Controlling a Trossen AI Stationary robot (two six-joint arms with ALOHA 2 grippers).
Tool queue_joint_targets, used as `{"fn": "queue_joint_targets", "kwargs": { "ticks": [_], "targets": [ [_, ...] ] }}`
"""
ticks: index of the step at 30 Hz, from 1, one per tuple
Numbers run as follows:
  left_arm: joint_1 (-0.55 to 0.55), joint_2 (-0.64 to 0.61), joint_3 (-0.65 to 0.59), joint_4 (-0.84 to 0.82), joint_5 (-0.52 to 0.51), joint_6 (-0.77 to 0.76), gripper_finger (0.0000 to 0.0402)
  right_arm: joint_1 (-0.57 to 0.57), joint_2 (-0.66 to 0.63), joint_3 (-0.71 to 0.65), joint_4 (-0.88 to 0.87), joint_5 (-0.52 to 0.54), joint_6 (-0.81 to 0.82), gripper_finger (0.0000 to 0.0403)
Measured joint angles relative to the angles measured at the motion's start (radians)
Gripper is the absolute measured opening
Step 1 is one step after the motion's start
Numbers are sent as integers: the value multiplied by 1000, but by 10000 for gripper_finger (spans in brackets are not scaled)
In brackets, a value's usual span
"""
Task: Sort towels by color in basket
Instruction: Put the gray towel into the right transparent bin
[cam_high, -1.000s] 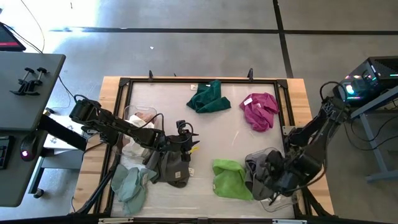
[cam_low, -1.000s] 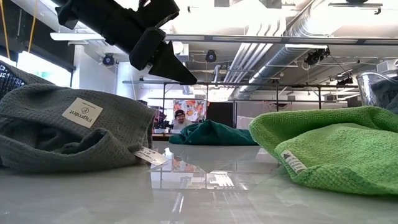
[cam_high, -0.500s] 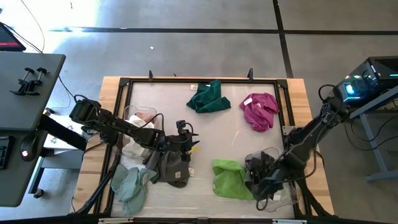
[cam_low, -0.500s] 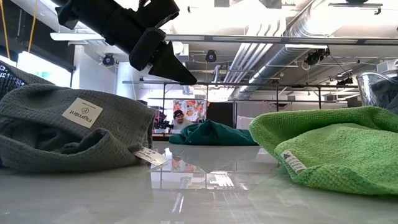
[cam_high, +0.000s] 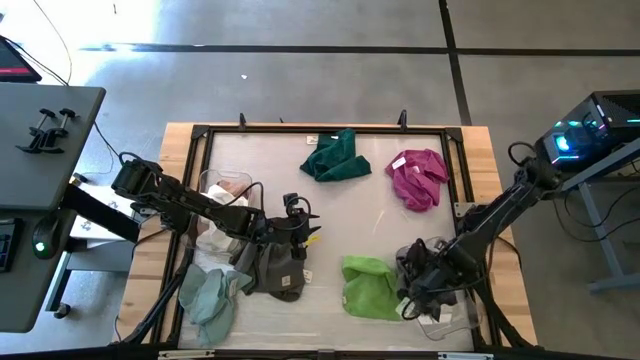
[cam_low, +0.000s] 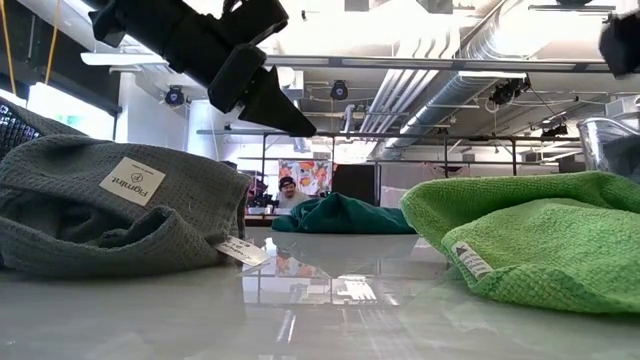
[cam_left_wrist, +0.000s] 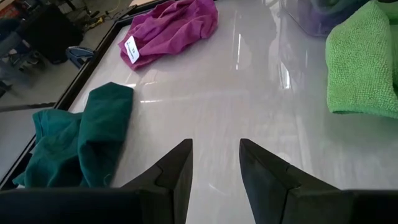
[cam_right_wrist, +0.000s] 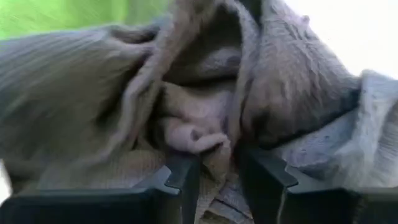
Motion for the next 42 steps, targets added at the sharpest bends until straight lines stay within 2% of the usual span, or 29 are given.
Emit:
{"fn": "queue_joint_targets", "kwargs": {
  "ticks": [4, 8, 19, 24, 27, 31, 34, 39, 42],
  "targets": [
    [0, 0, 0, -1, 0, 0, 119, 0, -2, -67, 33, -10, 112, 99],
    [0, 0, 0, -1, 0, 0, 119, 4, 1, -50, 16, 10, 158, 99],
    [0, 0, 0, -5, 0, 0, 119, 5, 2, 216, -236, 64, 146, 99],
    [0, 0, 0, -6, 0, 0, 119, 5, 2, 288, -189, 143, -5, 99],
    [0, 0, 0, -7, 0, 0, 119, 2, 1, 279, -44, 152, -155, 99],
    [0, 0, 0, -7, 0, 0, 119, -23, 1, 213, 101, 83, -237, 99],
    [0, 0, 0, -7, 0, 0, 119, -31, 1, 166, 87, 51, -210, 99],
    [0, 0, 0, -8, 0, 0, 119, -22, 1, 125, -29, 47, -77, 98],
    [0, 0, 0, -8, 0, 0, 119, -21, 0, 87, -30, 27, -29, 98]
  ]
}}
